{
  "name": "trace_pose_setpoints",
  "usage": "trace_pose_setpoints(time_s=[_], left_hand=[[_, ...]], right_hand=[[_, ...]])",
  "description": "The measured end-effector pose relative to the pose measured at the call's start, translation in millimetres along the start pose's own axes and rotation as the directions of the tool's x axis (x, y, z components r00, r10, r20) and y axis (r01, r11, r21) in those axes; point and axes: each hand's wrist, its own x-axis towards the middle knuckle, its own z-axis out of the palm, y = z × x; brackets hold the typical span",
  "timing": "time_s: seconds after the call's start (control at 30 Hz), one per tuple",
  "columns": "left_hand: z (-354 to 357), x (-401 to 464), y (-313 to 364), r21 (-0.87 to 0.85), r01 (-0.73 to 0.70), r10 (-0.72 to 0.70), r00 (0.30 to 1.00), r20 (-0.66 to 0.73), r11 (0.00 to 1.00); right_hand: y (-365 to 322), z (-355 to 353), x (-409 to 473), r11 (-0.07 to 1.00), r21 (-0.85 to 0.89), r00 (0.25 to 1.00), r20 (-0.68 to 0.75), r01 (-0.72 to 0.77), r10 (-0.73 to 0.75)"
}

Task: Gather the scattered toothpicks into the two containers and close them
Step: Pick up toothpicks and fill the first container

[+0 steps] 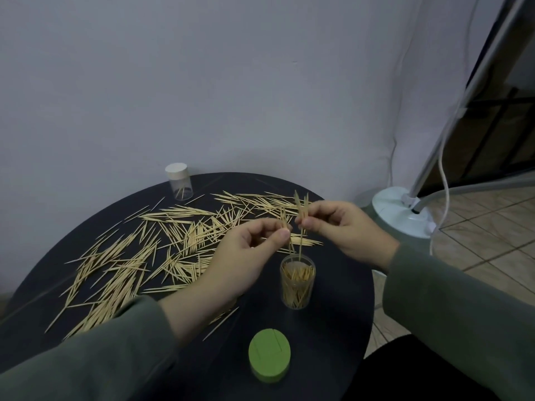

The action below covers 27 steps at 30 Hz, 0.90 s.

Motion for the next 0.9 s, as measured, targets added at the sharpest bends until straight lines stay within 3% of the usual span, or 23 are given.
trace_pose_setpoints(time_s=[0.13, 0.4, 0.63, 0.8, 0.9], left_hand=[[-3.2, 0.6, -5.2, 0.101, 0.074, -0.082, 0.993, 0.081, 0.992], [-9.0, 1.1, -3.3, 0.223, 0.105, -0.134, 0.984, 0.119, 0.969], [-14.9, 0.3, -1.2, 0.281, -0.014, -0.025, 0.991, 0.134, 0.960], [-11.8, -2.2, -2.3, 0.306, -0.147, 0.102, 0.982, 0.159, 0.941], [-5.6, -2.9, -4.3, 0.349, -0.203, 0.177, 0.979, 0.103, 0.915]], right_hand=[[9.3, 1.5, -1.8, 0.990, -0.120, 0.983, 0.157, -0.077, 0.095], [13.3, -4.3, -4.4, 0.972, -0.196, 0.969, 0.181, -0.134, 0.170], [10.0, -3.4, -4.9, 0.969, -0.200, 0.972, 0.153, -0.145, 0.177], [6.4, -1.4, -4.5, 0.938, -0.338, 0.968, 0.199, -0.076, 0.151], [1.0, 1.3, -2.7, 0.917, -0.397, 0.964, 0.224, -0.047, 0.147]])
